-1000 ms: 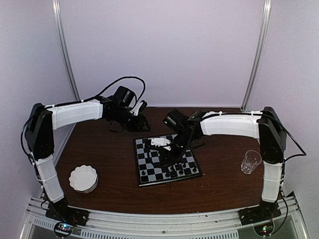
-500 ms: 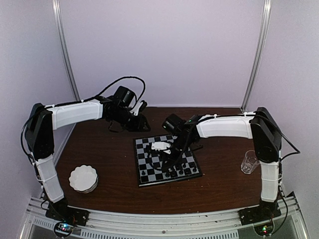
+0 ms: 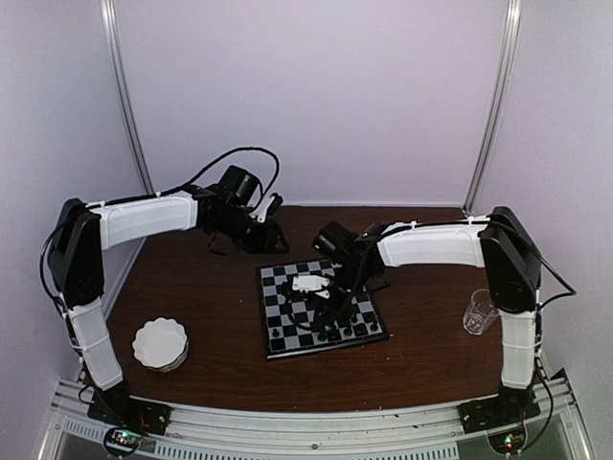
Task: Set up the chess pieces on the board
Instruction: Place the pawn at e7, then pick up the rook from the chessboard.
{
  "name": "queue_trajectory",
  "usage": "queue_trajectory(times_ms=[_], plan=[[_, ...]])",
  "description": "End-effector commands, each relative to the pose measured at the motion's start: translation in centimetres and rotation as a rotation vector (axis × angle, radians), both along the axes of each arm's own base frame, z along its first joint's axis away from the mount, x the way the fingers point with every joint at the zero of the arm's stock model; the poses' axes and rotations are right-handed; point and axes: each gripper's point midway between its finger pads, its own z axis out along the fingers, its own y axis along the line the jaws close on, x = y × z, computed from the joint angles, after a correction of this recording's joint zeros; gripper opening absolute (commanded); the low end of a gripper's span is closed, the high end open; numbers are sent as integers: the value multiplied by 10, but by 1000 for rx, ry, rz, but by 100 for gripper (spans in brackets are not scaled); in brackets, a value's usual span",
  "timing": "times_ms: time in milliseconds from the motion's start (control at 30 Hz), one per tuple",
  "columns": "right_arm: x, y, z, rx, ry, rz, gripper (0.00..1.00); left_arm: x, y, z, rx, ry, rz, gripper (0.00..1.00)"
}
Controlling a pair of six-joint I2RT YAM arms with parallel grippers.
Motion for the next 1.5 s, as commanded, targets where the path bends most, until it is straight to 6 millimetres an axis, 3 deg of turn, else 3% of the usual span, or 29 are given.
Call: queue_trajectory(times_ms=[0,533,733,833,933,1200,1467], plan=[[4,-3,-11,-25,-12,-3,10,5,-4,22,-53,-46,-3,36],[4,0,2,-1,-12,-15,16,5,-4,21,-52,-47,-3,36],[12,3,45,69,-51,-51,17,5,-3,20,-48,-46,-1,36],[25,1,71,124,-28,-117,23,6,-3,20,-46,-47,0,36],[45,-8,78,143,-31,-184,26,5,-4,20,-50,-44,-3,36],[74,-20,45,76,-32,-327,33,5,-4,18,-51,-41,-4,36],[81,-17,13,26,11,-374,35,5,-5,16,-48,-37,-7,36]])
